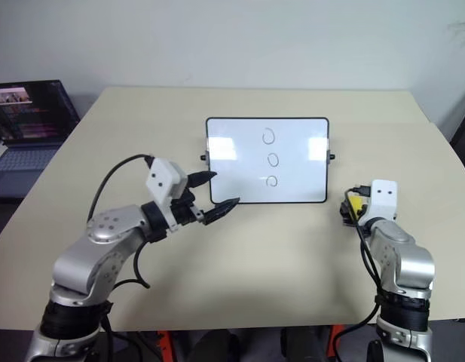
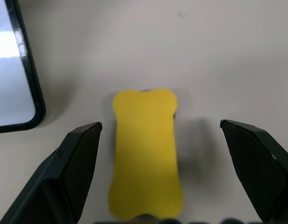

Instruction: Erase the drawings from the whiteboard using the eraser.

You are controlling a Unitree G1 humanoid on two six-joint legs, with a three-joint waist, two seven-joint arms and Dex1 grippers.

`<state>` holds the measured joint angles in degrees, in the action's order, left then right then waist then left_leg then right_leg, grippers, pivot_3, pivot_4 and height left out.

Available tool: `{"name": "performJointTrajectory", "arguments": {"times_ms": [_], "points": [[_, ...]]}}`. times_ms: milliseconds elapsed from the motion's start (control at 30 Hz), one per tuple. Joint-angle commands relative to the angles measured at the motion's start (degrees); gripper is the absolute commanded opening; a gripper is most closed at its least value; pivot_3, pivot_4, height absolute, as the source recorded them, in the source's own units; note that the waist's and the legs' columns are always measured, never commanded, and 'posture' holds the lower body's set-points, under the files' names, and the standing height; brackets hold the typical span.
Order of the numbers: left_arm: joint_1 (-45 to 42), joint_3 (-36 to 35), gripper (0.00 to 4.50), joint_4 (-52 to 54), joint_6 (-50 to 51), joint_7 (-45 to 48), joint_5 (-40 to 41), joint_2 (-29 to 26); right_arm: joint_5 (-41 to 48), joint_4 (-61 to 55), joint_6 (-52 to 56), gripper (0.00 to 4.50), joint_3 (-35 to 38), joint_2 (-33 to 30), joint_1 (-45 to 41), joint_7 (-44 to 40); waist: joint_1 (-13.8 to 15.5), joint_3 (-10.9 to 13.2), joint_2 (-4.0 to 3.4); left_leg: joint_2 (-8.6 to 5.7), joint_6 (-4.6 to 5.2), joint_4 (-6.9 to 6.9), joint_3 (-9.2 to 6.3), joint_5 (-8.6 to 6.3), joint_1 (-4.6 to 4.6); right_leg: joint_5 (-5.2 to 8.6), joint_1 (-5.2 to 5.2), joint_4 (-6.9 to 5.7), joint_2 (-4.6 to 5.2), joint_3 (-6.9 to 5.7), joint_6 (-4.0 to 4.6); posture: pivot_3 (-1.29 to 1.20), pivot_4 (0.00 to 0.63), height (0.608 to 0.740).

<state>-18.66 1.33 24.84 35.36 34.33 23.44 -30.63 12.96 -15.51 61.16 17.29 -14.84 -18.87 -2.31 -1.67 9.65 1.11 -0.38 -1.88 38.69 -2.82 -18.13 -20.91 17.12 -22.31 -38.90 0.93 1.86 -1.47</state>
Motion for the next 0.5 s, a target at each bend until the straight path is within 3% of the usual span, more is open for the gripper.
{"name": "performJointTrajectory", "arguments": {"times_ms": [33, 133, 200, 500], "points": [[-0.88, -1.37, 4.5, 1.47, -1.0, -0.2, -0.29, -0.59, 0.46, -2.94, 0.06, 4.47, 1.18, 0.07, -1.15, 0.65, 0.0, 0.0, 0.0, 0.0, 0.0, 0.0, 0.0, 0.0, 0.0, 0.0, 0.0, 0.0, 0.0, 0.0, 0.0, 0.0, 0.15, 0.74], [-0.81, -1.27, 4.5, 1.58, -1.03, -0.25, -0.38, -0.53, 0.37, -2.6, -0.29, 4.47, 1.28, 0.0, -1.25, 0.77, -0.01, 0.0, 0.0, 0.0, 0.0, 0.0, -0.01, 0.0, 0.0, 0.0, 0.0, 0.0, 0.0, -0.01, 0.0, 0.0, 0.15, 0.74], [-0.93, -1.2, 4.5, 1.62, -0.99, -0.29, -0.39, -0.47, 0.39, -2.44, -0.42, 4.09, 1.28, -0.05, -1.28, 0.81, -0.01, 0.0, 0.0, 0.0, 0.0, 0.0, -0.01, 0.0, 0.0, 0.0, 0.0, 0.0, 0.0, -0.01, 0.0, 0.0, 0.15, 0.74], [-1.18, -1.42, 4.5, 1.27, -1.18, -0.17, -0.57, -0.64, 0.59, -1.94, -0.66, 1.19, 1.78, 0.47, -1.42, 1.5, -0.01, 0.0, 0.0, 0.0, 0.0, 0.0, 0.0, 0.0, 0.0, 0.0, 0.0, 0.0, 0.0, -0.01, 0.0, 0.0, 0.15, 0.74]]}}
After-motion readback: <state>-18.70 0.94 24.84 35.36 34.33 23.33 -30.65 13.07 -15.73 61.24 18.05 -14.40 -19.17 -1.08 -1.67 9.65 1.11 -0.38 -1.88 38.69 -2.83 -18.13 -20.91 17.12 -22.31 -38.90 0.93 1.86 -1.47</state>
